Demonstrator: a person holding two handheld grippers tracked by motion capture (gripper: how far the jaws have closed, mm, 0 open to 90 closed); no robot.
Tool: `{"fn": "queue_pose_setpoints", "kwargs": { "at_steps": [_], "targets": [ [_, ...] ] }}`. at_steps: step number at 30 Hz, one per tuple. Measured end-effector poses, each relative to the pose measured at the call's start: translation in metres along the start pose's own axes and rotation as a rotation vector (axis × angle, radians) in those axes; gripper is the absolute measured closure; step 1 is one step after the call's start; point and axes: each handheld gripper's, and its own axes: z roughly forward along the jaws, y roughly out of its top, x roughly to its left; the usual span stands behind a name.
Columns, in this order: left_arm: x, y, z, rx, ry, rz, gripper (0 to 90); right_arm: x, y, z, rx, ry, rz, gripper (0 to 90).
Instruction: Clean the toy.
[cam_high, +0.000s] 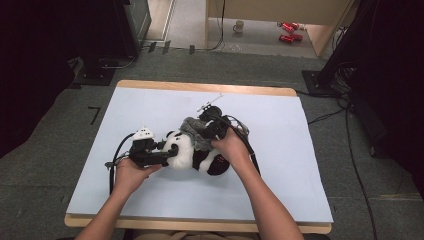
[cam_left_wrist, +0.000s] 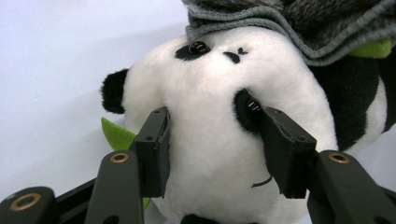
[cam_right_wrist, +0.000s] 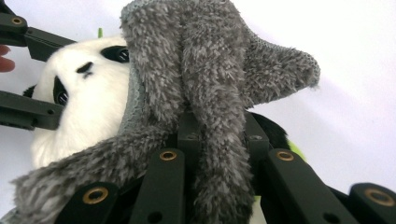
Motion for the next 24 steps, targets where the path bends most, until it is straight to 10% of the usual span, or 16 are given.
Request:
{"fn": "queue_pose_setpoints", "kwargs": {
  "at_steps": [24],
  "targets": [
    [0.002, -0.001, 0.0, -0.006, 0.001, -0.026, 47.3, -0.04, -0.006, -0.054, -0.127, -0.073, 0.131, 76.0]
  ]
}}
